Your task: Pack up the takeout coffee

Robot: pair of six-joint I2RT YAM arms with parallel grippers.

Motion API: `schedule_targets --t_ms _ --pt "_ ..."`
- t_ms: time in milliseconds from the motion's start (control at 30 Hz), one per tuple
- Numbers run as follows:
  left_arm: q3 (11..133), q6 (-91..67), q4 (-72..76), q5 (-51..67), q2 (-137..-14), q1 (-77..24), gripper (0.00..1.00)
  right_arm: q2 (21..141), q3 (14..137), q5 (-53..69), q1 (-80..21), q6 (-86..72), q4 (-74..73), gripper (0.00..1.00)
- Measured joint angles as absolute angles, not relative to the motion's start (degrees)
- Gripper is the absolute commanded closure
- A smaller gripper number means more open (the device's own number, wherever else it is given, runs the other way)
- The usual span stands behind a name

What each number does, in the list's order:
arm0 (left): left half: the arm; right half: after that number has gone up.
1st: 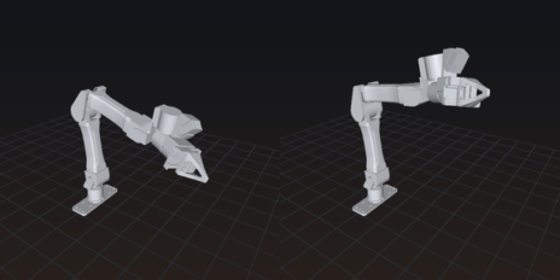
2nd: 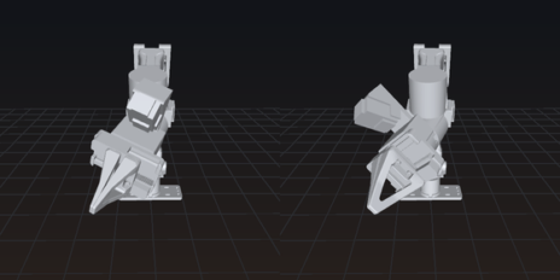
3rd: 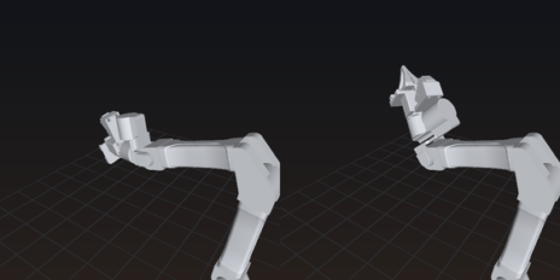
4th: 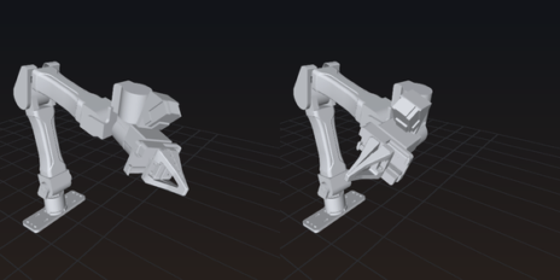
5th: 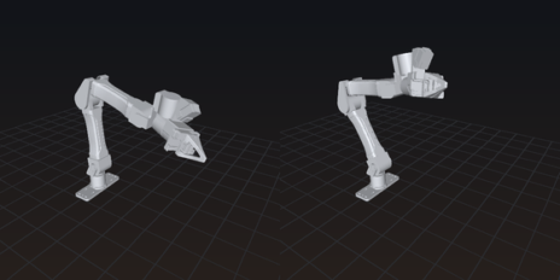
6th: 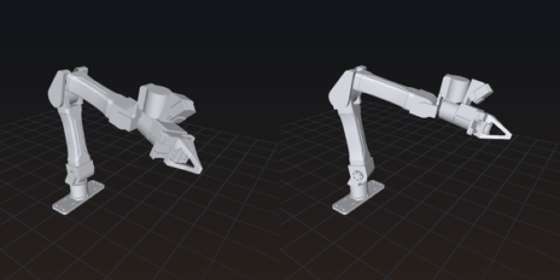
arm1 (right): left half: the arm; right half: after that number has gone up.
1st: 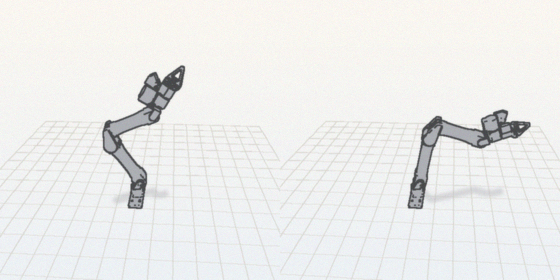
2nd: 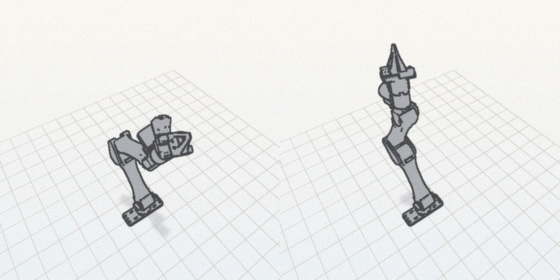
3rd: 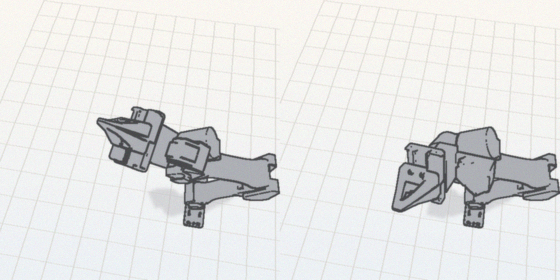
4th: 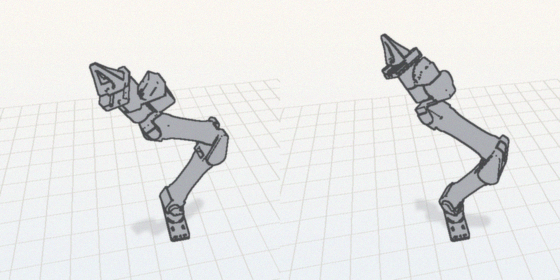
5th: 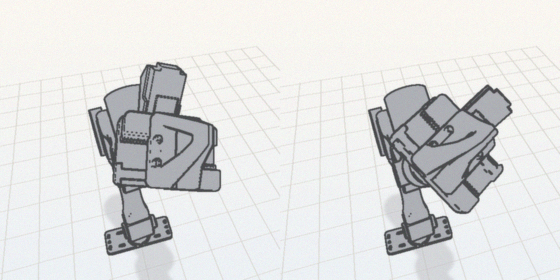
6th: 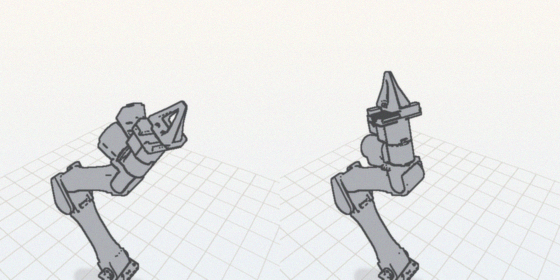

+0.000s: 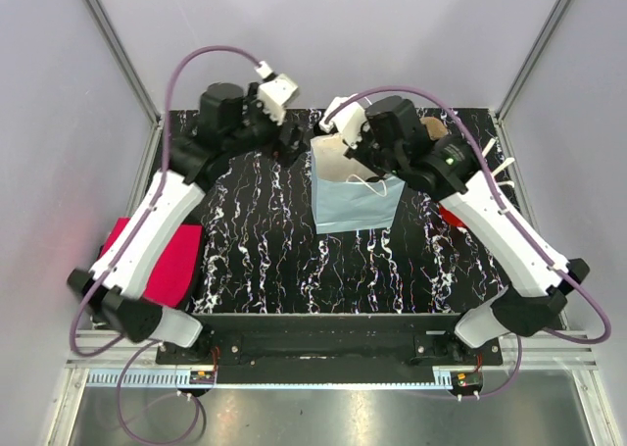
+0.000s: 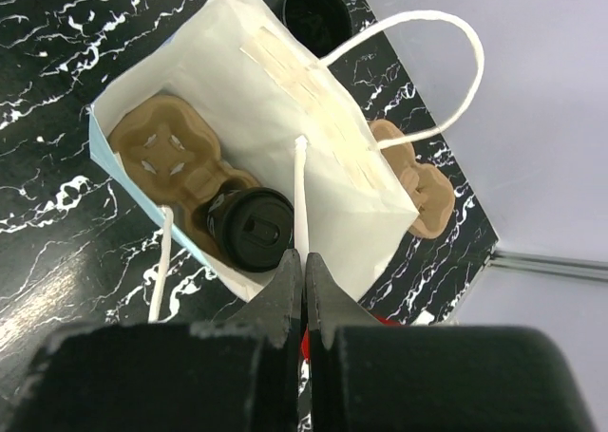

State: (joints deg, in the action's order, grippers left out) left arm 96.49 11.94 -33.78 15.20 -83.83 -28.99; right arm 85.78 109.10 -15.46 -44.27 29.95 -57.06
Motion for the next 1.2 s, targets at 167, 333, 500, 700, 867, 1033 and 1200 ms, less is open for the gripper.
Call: schedule_targets --t_ms 167,333,500,700,867,1033,1200 --pt "89.5 12.0 -34.2 15.6 -75.1 -23.5 0.01 89.0 109.2 -17.7 -45.8 30.8 -56.0 1.00" --pt "83.7 12.3 -35.0 16.6 -69.5 -18.0 0.01 91.9 109.8 -19.8 -48.0 31.0 -55.5 1.00" --pt "79.3 13.2 -36.6 19.0 -65.1 -12.7 0.01 95.2 111.1 -21.6 -49.9 31.0 -55.4 1.00" --pt "74.3 13.9 -37.3 22.2 -61.6 -7.8 0.01 98.3 111.4 -23.1 -51.0 31.0 -55.4 1.00" --pt "71.6 14.1 -37.8 24.4 -60.7 -4.5 0.01 99.6 111.4 -23.6 -51.7 31.1 -55.4 1.00" --pt "70.0 14.0 -37.7 26.5 -59.0 -3.3 0.01 100.3 111.4 -24.6 -52.2 31.3 -55.4 0.97" --pt "68.1 14.0 -37.6 27.7 -56.6 -3.1 0.01 100.8 111.4 -25.0 -52.4 31.3 -55.4 0.94"
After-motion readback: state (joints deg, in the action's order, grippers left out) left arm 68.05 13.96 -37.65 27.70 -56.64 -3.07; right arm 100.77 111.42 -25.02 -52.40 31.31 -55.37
